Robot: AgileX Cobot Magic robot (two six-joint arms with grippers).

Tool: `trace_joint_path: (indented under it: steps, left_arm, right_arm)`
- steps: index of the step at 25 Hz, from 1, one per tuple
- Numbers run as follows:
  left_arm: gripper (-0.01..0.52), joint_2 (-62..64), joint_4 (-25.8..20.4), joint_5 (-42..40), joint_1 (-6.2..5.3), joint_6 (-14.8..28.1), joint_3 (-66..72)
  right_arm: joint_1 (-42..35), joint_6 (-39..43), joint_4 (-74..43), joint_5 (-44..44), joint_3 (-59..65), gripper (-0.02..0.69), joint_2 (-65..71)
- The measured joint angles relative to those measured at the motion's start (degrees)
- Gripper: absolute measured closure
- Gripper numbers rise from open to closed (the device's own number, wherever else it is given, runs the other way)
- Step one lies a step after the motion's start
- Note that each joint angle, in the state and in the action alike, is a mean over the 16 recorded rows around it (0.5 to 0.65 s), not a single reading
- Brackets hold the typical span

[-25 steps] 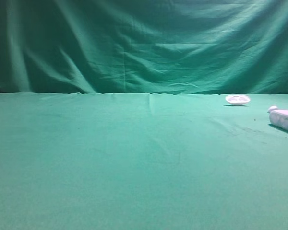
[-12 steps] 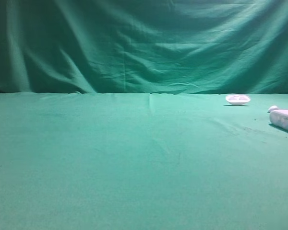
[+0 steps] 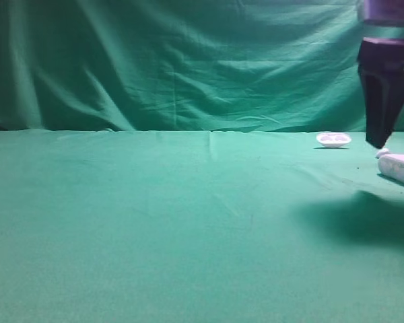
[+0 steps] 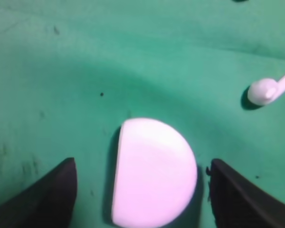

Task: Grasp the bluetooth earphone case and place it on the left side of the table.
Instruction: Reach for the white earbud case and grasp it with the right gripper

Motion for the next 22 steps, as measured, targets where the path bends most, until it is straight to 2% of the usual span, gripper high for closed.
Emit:
trace_joint_path:
  steps: [6, 14, 22]
  left_arm:
    - [0.514, 0.0, 0.0, 0.0, 0.0, 0.0, 0.0]
    - [0.514, 0.0, 0.0, 0.0, 0.0, 0.0, 0.0]
    - [0.514, 0.0, 0.0, 0.0, 0.0, 0.0, 0.0]
  right_arm:
    - [0.0, 0.1, -1.1, -0.3, -1.0, 0.225, 2.1]
    - [2.7, -1.0, -0.3, 6.6, -8.8, 0.326, 3.3]
    - [13.6, -3.7, 3.2, 13.1, -26.0, 0.343, 6.8]
